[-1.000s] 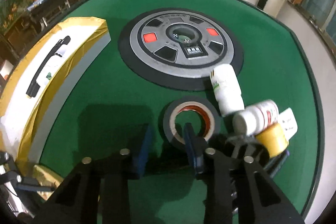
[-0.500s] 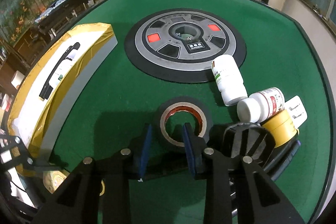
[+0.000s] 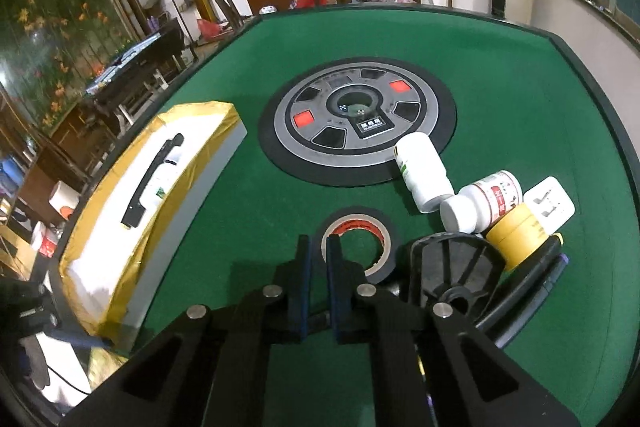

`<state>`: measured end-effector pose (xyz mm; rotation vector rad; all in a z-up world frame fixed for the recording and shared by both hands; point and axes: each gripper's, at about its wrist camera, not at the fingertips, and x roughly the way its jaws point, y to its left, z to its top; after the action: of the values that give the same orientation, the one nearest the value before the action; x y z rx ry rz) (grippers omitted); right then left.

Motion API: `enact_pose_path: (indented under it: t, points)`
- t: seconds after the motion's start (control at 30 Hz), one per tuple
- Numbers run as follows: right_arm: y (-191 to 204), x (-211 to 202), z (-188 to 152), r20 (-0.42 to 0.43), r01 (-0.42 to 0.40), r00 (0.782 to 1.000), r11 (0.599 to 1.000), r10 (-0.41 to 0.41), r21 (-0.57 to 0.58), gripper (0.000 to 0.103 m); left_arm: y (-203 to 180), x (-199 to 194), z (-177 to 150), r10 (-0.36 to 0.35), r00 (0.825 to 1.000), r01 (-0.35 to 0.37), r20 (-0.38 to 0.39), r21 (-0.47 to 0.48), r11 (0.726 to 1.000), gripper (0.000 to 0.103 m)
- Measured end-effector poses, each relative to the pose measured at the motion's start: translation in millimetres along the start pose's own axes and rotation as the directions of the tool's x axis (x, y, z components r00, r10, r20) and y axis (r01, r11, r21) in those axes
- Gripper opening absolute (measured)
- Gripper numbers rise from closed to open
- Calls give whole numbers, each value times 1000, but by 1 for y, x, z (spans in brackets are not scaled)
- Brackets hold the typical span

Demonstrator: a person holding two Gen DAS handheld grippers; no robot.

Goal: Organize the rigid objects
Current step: 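Carry the keychain toward the tray with left while right grasps the black tape roll, then lower keychain into the tray and open left while right carries the tape roll toward it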

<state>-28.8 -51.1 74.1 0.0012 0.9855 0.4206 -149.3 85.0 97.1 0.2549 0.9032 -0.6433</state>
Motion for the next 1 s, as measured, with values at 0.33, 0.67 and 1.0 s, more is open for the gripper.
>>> enact_pose_path:
  t: [0.33, 0.67, 1.0]
  points:
    - [24, 45, 6, -70, 91, 993, 989, -100, -118, 61, 34, -47, -25, 61, 992, -44, 113, -150, 988, 53]
    - [24, 47, -2, -68, 151, 985, 984, -158, -95, 13, 94, -61, -49, 195, 972, -147, 131, -309, 940, 53]
    - [18, 6, 6, 22, 53, 998, 999, -53, 1, 14, 148, -40, -55, 219, 972, -161, 88, -432, 887, 53]
